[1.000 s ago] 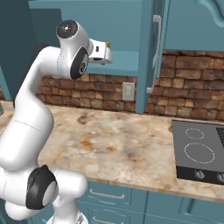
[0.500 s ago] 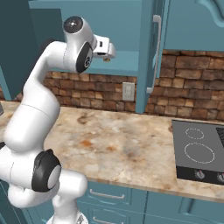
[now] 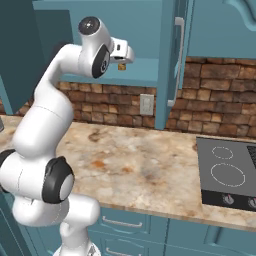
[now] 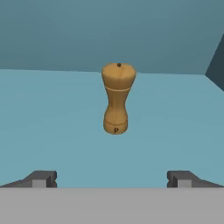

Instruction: Retrieve the shaker from the cabinet and place it next the steak on a plate on the dining table.

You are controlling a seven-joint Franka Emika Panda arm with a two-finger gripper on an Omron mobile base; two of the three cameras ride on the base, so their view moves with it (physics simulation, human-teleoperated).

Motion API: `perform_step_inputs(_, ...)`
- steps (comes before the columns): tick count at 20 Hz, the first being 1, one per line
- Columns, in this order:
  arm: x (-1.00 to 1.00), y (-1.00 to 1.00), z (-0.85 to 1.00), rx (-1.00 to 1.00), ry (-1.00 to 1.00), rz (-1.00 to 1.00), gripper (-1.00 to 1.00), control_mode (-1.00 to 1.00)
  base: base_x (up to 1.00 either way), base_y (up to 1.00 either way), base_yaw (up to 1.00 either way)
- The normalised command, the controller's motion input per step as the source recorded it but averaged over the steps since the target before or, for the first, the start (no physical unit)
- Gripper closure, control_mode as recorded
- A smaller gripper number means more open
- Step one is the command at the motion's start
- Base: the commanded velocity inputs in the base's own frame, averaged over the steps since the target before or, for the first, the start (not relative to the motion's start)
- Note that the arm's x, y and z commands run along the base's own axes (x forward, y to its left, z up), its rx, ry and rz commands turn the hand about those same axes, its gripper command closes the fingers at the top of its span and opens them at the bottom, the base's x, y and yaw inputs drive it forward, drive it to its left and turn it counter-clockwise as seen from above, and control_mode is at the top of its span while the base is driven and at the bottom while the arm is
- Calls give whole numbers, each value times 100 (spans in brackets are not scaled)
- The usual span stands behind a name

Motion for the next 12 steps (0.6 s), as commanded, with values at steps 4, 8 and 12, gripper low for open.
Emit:
perform_step_inputs(4,25,-2,2,0,0,0,-100,-100,0,0,0)
perform_step_inputs(8,23,-4,2,0,0,0,-100,-100,0,0,0)
perform_step_inputs(12,24,-5,1,0,0,0,-100,-100,0,0,0)
